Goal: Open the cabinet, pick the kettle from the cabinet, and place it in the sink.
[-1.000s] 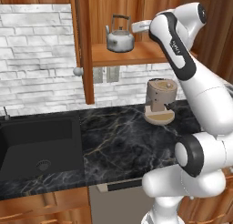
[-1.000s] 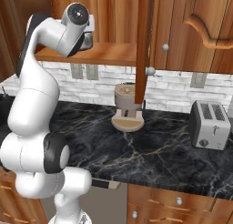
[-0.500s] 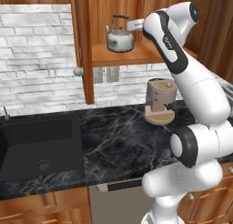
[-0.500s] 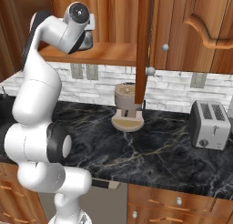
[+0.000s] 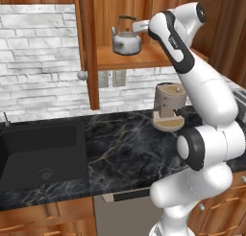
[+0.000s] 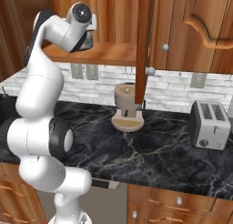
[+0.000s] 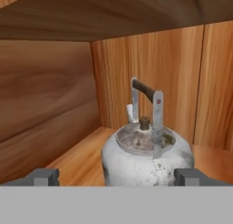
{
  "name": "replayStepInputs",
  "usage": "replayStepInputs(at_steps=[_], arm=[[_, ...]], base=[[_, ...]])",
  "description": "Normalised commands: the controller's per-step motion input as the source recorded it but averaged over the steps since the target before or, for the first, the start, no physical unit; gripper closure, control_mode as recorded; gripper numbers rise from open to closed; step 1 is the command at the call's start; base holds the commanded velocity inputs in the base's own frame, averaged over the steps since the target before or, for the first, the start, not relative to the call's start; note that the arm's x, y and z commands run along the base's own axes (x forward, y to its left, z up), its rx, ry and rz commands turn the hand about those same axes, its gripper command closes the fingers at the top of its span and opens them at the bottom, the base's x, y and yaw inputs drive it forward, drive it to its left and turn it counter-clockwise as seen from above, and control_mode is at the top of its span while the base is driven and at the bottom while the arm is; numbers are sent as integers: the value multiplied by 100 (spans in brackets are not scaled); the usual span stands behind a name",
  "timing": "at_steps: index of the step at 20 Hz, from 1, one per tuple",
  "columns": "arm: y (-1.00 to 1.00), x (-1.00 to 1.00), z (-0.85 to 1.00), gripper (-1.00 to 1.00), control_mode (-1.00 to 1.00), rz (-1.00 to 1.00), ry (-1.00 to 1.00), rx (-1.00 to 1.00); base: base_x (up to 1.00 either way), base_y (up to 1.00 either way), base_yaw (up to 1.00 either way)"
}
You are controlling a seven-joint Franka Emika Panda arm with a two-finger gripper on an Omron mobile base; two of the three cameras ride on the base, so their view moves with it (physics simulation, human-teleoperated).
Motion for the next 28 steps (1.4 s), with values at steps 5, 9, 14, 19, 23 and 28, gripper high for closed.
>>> replayStepInputs(at_steps=[5,9,14,19,23,28], arm=[[0,20,-7,-100,-100,0,0,2],[1,20,-12,-100,-100,0,0,3],[0,23,-7,-100,-100,0,0,2],[4,25,-1,-100,-100,0,0,0],[3,22,0,-100,-100,0,0,0],[3,18,0,-100,-100,0,0,0]], base=[[0,0,0],[0,0,0],[0,0,0],[0,0,0],[0,0,0],[0,0,0]])
